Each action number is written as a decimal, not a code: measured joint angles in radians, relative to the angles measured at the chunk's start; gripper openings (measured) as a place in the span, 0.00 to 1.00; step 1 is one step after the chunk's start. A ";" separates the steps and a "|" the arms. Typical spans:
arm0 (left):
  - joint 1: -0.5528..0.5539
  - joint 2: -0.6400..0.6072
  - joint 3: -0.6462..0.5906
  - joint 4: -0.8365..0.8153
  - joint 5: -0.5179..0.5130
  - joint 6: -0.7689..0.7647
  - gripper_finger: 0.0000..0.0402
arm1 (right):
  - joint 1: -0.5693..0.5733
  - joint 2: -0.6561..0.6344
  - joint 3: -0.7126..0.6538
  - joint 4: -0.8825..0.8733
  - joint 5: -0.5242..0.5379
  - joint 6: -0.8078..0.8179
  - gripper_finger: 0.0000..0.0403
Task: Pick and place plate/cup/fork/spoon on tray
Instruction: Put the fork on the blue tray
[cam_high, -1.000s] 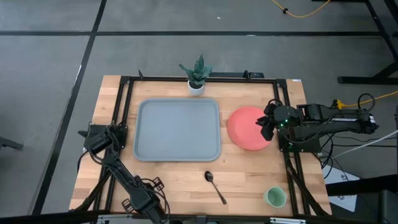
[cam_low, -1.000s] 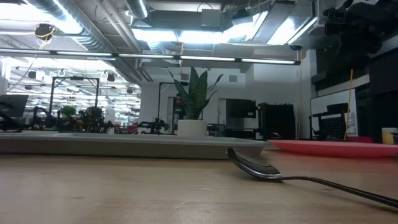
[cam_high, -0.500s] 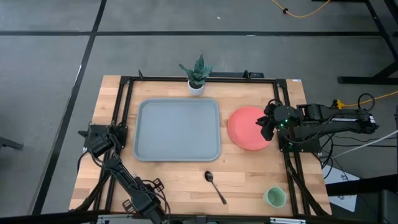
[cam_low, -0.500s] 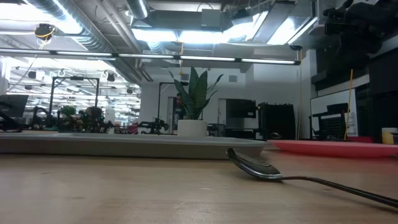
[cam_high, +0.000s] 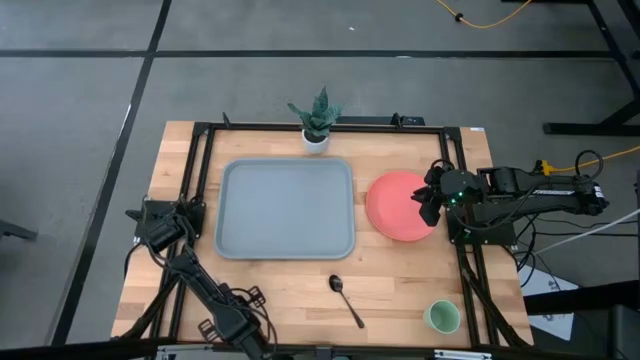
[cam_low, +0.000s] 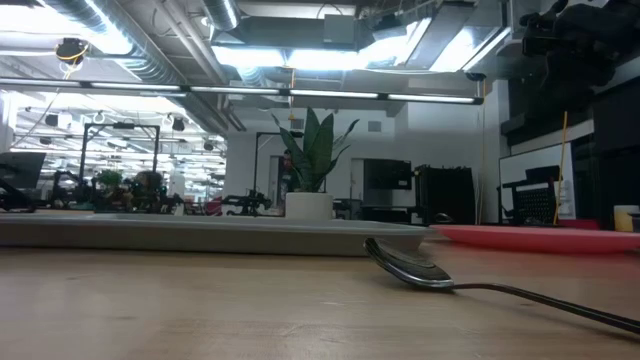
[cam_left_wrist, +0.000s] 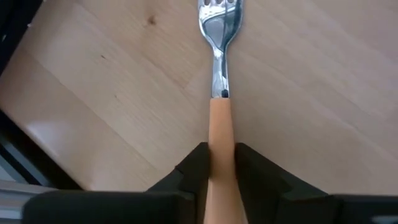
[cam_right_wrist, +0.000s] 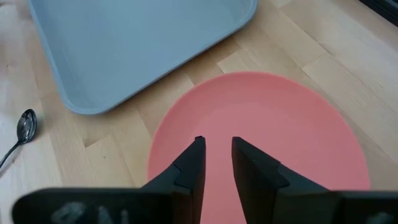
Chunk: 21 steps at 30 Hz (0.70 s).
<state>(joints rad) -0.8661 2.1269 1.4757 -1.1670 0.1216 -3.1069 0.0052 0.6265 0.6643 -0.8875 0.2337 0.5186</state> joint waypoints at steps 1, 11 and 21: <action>0.000 0.000 0.000 0.000 0.001 0.000 0.13 | 0.000 0.000 0.000 0.000 0.000 0.000 0.21; 0.021 0.000 -0.001 -0.001 0.008 0.012 0.09 | 0.000 0.000 0.000 0.000 0.000 0.002 0.21; 0.030 -0.005 0.109 -0.138 -0.057 0.025 0.10 | 0.000 0.000 0.000 0.000 0.001 0.001 0.21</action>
<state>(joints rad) -0.8358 2.1223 1.5843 -1.3052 0.0648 -3.0822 0.0051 0.6266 0.6643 -0.8871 0.2348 0.5198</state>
